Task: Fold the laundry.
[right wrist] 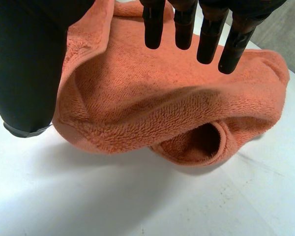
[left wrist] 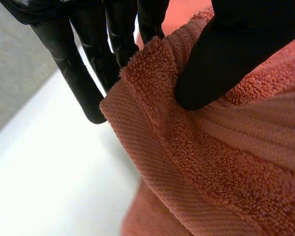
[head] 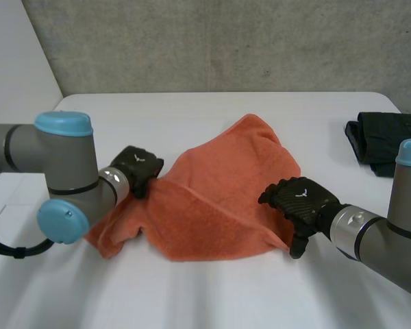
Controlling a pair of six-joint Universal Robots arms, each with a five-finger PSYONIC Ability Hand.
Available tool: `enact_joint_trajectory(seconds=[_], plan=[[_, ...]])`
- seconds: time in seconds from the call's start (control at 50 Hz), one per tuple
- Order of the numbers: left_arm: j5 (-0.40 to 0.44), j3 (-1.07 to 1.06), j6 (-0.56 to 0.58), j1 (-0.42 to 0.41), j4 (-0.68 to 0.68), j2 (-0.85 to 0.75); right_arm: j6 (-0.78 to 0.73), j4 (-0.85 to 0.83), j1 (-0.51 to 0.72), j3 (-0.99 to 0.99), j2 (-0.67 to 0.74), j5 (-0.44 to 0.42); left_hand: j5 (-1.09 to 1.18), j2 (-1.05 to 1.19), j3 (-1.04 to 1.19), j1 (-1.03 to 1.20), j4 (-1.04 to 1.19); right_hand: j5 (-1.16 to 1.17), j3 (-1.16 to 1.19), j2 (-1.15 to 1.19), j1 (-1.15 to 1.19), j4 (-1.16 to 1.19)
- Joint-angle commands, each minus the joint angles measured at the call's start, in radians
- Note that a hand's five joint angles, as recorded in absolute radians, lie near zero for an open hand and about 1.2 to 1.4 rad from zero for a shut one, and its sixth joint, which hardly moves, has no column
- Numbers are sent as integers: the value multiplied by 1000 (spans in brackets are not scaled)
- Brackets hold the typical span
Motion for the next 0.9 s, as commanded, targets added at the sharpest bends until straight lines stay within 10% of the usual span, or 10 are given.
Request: enact_joint_trajectory(seconds=[0.02, 0.32, 0.64, 0.9], plan=[[-14, -74, -3, -15, 51, 127, -1, 3, -2, -1, -1, 10, 219, 205, 213, 626, 199, -67, -40, -60, -27, -59], [-18, -140, -29, -78, 55, 495, 115, 159, -165, -52, -67, -6, 219, 205, 213, 626, 199, -67, -40, -60, -27, -59], [-17, -126, -153, -83, 90, 759, 390, -171, -148, 86, -7, -9, 219, 205, 213, 626, 199, -67, -40, -60, -27, -59], [-21, -120, -173, -74, 106, 790, 576, -220, -135, 75, 45, 165, 219, 205, 213, 626, 199, 363, 391, 370, 403, 371]])
